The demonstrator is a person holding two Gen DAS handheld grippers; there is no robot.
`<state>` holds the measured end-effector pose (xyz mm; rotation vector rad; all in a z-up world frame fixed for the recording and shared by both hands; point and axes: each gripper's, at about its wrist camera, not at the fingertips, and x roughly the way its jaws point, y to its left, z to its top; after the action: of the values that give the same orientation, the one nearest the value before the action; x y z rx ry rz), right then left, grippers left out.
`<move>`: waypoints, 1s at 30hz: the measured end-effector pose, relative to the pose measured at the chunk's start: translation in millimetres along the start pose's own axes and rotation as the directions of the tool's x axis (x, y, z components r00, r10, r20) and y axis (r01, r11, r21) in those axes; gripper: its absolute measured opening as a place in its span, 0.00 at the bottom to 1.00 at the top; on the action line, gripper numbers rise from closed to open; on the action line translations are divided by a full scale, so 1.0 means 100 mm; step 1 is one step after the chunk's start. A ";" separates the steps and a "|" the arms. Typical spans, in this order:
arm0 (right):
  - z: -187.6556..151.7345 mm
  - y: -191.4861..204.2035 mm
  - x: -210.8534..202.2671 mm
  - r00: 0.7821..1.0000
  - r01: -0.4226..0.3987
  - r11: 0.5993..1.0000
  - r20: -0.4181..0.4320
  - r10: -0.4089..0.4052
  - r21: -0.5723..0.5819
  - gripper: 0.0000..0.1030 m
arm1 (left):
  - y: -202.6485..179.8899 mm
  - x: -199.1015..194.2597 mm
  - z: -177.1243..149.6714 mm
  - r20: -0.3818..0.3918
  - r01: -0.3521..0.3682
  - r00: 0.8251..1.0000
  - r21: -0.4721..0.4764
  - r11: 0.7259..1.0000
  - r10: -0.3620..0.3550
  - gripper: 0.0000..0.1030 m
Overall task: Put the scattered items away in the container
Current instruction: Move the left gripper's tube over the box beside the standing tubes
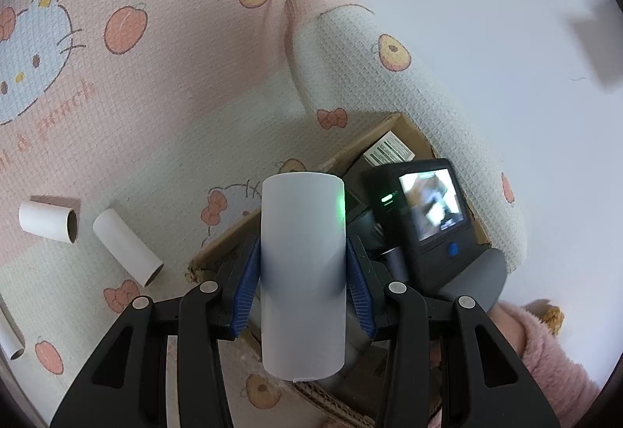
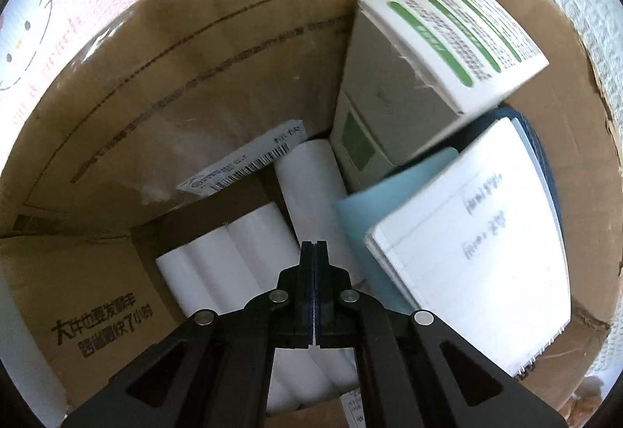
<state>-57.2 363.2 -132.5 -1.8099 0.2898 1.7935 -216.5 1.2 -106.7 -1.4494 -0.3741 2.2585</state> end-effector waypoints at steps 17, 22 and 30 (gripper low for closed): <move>-0.15 0.05 0.41 0.979 0.122 0.991 -0.157 -0.130 -0.055 0.00 | -0.01 -0.23 -0.03 0.016 -0.024 1.000 -0.035 0.999 0.025 0.46; -0.17 -0.03 0.07 0.999 -0.003 1.000 -0.054 0.001 -0.024 0.00 | -0.09 -0.23 -0.03 0.015 -0.049 0.999 -0.010 0.999 0.049 0.46; -0.41 -0.34 -0.58 0.980 -0.184 0.983 0.075 0.185 -0.018 0.00 | -0.28 -0.08 -0.03 -0.019 -0.077 0.997 0.006 0.997 0.077 0.46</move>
<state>-8.7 355.9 -70.8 -1.7661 0.4308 1.9896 -204.5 21.8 -88.8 -1.5056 -0.3105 2.3026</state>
